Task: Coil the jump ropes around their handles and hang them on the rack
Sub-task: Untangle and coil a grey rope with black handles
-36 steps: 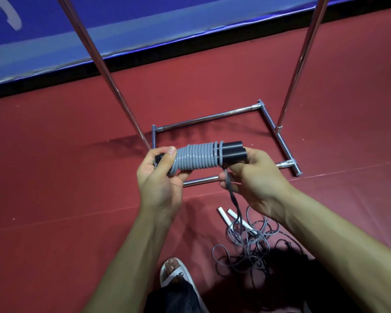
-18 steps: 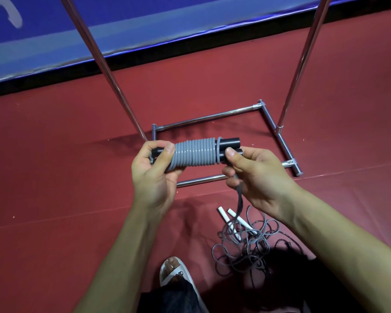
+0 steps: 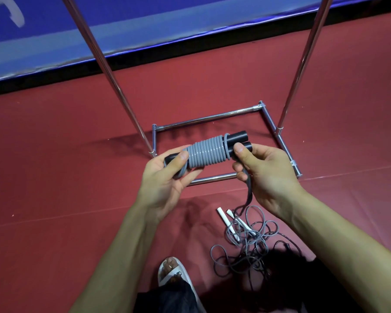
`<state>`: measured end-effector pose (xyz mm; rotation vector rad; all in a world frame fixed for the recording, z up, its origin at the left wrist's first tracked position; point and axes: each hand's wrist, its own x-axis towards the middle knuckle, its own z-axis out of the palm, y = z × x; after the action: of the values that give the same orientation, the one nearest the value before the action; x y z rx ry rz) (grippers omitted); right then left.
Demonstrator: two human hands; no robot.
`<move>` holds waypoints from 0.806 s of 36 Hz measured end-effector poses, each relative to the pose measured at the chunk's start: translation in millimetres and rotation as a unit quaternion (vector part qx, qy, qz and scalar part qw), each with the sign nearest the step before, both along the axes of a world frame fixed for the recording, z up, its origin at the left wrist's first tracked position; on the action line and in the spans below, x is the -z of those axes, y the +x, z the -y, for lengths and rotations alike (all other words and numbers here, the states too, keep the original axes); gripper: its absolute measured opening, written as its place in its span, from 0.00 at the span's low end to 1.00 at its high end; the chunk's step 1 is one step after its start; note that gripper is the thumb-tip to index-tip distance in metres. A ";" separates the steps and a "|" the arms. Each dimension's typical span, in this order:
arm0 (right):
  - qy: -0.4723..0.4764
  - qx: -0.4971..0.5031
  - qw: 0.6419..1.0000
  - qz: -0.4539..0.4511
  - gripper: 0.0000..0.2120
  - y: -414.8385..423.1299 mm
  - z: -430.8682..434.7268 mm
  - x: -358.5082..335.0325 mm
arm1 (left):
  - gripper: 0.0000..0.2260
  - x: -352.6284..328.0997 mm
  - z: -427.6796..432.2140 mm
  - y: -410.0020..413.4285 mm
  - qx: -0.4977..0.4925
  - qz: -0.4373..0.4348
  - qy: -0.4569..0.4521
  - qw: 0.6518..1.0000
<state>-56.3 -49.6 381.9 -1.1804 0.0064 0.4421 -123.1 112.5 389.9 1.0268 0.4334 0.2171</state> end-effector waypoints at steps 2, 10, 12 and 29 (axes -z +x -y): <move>-0.018 0.003 1.000 -0.016 0.09 0.0 1.2 1.2 | 0.14 1.5 -1.5 -0.4 0.006 -0.002 0.004 1.000; -0.093 0.023 0.988 -0.118 0.19 -5.6 1.2 6.1 | 0.08 4.5 11.1 -0.8 -0.022 -0.003 0.099 0.995; -0.106 0.017 0.989 -0.102 0.20 -3.3 2.3 5.7 | 0.08 6.6 9.6 -0.2 -0.027 -0.005 0.131 0.991; -0.465 0.019 0.753 0.465 0.13 6.5 20.6 2.1 | 0.11 6.5 1.6 -1.8 -0.052 0.002 0.125 0.991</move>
<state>-49.8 -70.2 379.8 -2.2915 -0.6885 -0.3049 -124.8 110.9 383.5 1.2496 0.4644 0.3741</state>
